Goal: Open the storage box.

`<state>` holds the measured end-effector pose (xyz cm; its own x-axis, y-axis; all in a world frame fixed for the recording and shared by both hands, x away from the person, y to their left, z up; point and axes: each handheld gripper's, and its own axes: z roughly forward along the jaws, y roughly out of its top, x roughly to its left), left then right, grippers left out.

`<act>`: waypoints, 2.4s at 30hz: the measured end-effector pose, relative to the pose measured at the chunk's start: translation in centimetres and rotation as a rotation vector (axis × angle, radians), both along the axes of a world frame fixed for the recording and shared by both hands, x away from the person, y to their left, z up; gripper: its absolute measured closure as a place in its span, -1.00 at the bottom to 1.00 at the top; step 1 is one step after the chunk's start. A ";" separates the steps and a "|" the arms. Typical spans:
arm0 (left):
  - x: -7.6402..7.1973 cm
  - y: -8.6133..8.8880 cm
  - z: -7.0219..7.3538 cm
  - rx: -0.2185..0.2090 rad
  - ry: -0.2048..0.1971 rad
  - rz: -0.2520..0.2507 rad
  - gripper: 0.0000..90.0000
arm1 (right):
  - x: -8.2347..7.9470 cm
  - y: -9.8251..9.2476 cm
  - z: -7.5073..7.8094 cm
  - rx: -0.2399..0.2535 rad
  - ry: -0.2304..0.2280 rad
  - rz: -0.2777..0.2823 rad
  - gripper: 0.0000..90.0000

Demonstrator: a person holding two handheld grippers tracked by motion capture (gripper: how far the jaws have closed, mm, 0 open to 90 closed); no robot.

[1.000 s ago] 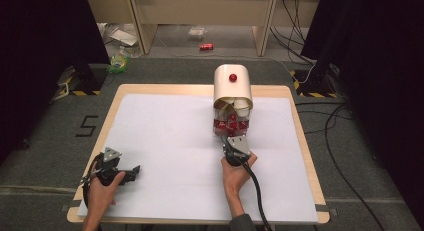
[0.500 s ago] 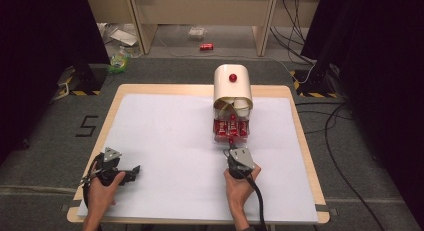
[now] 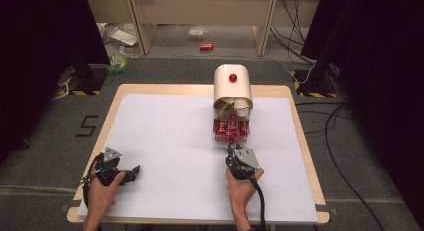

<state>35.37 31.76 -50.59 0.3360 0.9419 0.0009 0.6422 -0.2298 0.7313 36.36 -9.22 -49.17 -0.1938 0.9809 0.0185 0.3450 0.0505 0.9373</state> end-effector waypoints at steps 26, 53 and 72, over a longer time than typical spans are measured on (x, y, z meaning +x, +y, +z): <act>0.0 0.0 0.0 -0.003 0.002 0.000 -1.00 | -0.1 0.9 0.4 -0.024 -0.044 -0.009 1.00; 0.0 0.0 0.0 -0.002 0.002 0.000 -1.00 | 2.7 -2.3 5.3 -0.082 -0.012 0.288 0.10; 0.0 0.0 0.0 -0.004 0.003 0.001 -1.00 | 6.8 -2.9 5.8 -0.298 0.146 0.613 0.55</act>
<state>35.39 31.78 -50.60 0.3354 0.9421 -0.0037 0.6446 -0.2266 0.7301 43.14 -12.12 -43.35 -0.7305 0.6622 -0.1668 0.2932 0.5247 0.7992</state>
